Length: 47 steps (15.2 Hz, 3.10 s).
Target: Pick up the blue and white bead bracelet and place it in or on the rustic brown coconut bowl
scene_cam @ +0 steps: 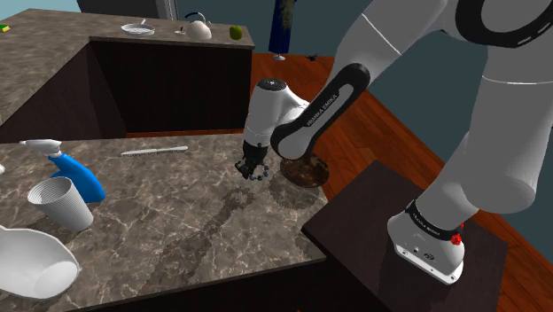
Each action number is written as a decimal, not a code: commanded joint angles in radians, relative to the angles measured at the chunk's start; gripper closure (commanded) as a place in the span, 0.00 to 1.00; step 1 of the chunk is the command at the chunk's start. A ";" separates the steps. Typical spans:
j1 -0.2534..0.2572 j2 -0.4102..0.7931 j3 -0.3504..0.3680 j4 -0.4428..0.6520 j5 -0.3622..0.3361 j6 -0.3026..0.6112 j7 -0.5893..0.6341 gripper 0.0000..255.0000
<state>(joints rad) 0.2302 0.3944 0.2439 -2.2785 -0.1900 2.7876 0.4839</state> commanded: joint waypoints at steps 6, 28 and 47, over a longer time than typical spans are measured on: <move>-0.031 -0.090 0.039 -0.012 0.050 -0.077 -0.035 1.00; -0.205 -0.502 -0.003 -0.494 0.409 -0.004 -0.559 1.00; -0.205 -0.271 -0.011 -0.486 0.365 0.217 -0.541 1.00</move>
<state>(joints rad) 0.0255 0.1228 0.2328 -2.7644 0.1746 3.0044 -0.0570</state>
